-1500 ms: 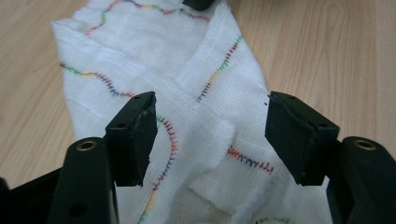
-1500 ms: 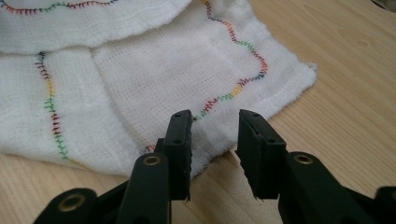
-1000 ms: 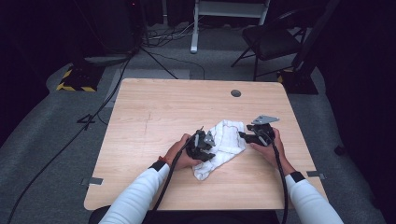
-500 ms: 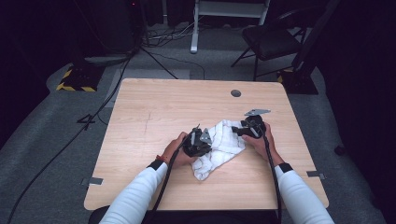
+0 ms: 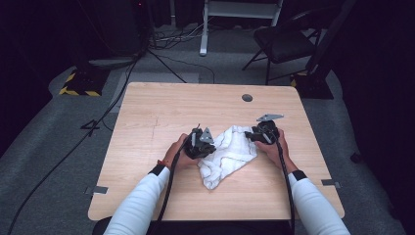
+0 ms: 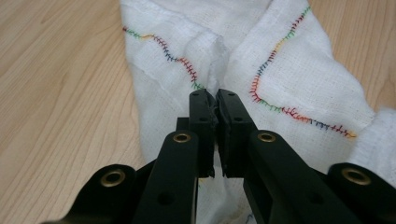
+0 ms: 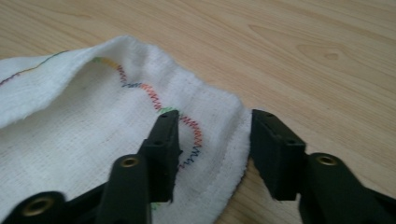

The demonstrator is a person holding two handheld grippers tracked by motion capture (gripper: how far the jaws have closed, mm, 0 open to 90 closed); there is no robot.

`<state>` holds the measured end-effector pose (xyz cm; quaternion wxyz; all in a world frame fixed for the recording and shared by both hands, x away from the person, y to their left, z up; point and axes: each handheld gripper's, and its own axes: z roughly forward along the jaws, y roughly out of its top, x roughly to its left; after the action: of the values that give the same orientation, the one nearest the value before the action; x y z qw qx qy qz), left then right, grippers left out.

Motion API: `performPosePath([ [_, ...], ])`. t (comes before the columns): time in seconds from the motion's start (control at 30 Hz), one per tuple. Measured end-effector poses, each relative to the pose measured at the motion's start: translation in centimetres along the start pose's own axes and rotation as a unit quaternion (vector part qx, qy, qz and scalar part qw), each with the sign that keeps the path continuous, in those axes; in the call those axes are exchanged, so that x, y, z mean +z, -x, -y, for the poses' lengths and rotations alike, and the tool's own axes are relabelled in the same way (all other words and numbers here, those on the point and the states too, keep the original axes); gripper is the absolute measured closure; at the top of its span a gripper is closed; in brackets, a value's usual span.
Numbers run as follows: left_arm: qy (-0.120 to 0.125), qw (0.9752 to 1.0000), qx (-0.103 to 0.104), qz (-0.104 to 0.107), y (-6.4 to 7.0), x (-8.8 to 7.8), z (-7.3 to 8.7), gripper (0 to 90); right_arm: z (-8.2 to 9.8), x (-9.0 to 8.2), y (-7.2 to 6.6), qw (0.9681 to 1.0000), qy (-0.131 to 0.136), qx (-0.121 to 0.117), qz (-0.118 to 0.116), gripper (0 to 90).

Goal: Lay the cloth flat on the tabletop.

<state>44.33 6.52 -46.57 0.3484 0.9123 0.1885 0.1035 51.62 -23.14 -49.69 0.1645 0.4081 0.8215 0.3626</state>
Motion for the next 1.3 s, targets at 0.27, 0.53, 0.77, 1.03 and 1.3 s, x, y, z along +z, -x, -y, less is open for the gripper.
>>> performPosePath([
  [0.27, 0.031, 0.9990, -0.021, -0.025, -1.1, -1.9, 0.5, 85.5, -0.1, -0.5, -0.8, 0.9989, 0.006, -0.042, -0.019, 86.1],
  [0.53, 0.071, 0.9962, -0.024, -0.045, -1.3, -4.4, -0.1, 85.5, -1.3, -4.2, -1.0, 0.9958, 0.060, -0.058, -0.038, 86.6],
  [0.77, 0.110, 0.9913, -0.021, -0.070, -1.3, -7.8, -0.3, 85.5, -2.4, -7.6, -1.9, 0.9900, 0.104, -0.078, -0.054, 86.9],
  [1.03, 0.147, 0.9851, -0.004, -0.089, -0.5, -11.8, -1.3, 85.7, -4.0, -11.6, -2.7, 0.9831, 0.149, -0.093, -0.052, 86.9],
  [1.3, 0.139, 0.9829, -0.027, -0.117, -1.8, -12.0, -0.9, 85.8, -4.5, -12.5, -3.1, 0.9817, 0.157, -0.101, -0.038, 86.9],
])
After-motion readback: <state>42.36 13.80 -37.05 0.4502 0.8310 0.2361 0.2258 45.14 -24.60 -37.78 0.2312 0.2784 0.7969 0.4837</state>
